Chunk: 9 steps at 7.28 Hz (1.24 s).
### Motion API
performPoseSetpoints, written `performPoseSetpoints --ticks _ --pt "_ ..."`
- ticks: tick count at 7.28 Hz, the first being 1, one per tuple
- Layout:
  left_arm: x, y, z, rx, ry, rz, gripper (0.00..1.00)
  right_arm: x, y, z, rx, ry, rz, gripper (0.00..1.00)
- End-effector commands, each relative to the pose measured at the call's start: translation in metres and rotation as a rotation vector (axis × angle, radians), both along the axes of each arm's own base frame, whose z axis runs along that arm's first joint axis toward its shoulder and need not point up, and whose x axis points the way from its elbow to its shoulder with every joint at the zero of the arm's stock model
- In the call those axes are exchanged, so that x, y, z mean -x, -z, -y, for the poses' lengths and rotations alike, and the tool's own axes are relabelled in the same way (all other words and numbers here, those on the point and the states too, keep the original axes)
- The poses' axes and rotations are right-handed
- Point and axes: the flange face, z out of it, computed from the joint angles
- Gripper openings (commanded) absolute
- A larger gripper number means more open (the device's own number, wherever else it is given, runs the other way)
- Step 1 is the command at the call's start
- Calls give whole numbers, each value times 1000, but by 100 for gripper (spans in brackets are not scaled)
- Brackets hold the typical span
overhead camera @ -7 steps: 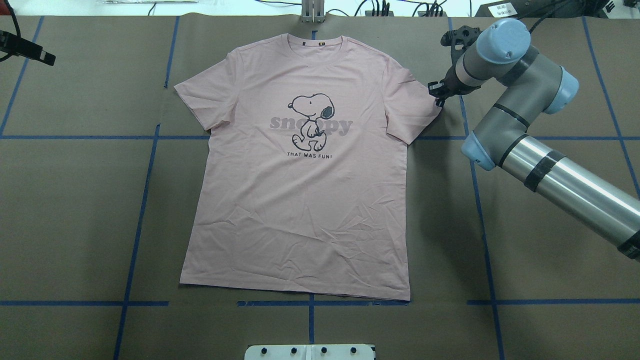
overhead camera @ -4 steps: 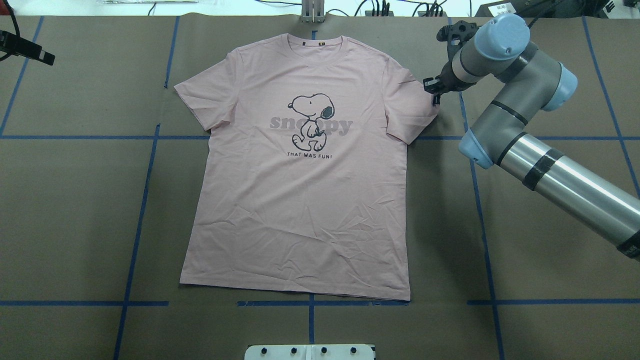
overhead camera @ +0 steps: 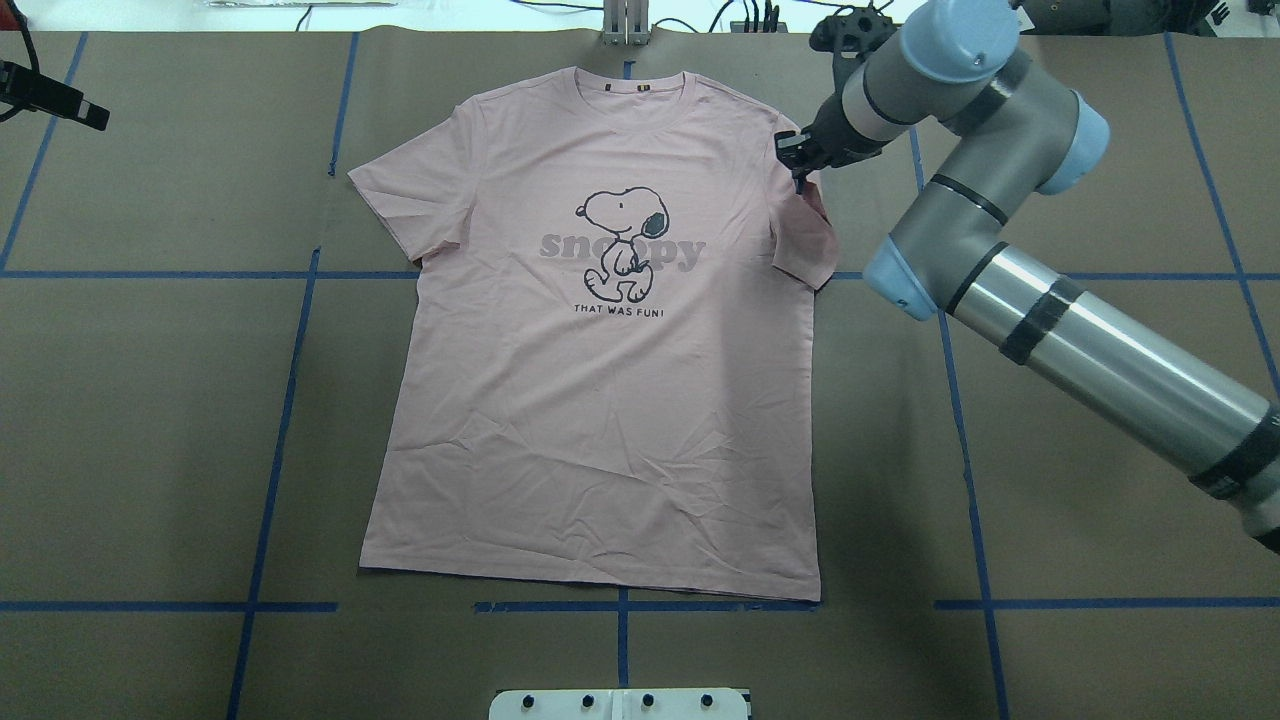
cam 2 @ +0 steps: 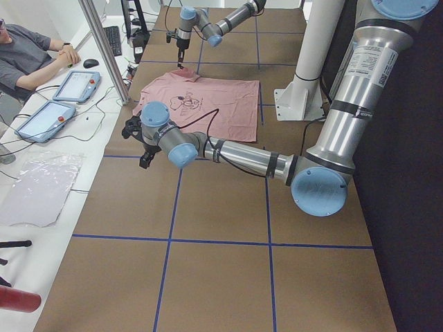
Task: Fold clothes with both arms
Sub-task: 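Fold the sleeve inward onto the shirt body with the right gripper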
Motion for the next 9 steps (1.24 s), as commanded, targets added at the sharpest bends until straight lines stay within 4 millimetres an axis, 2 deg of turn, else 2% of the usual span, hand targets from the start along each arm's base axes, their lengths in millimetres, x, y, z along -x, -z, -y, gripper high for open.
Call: performPoseSetpoints --ticks 1,2,5,6,7,8,9 --pt "0 -1 0 1 0 0 100 68 69 3 26 -34 5 0" --pt "0 -1 0 8 4 -2 100 89 82 19 29 -54 -26 0" --pt "0 0 0 12 8 -5 100 91 73 27 16 -89 -53 0" --pt "-1 1 0 11 6 -5 100 97 73 21 -3 -82 -35 79" --pt "-1 3 1 8 6 -6 100 99 74 20 -7 -85 -36 100" --pt "-4 7 5 15 11 -10 100 99 75 20 -3 -87 -36 100" --pt "-24 45 25 51 45 -52 100 96 78 17 30 -83 -48 100"
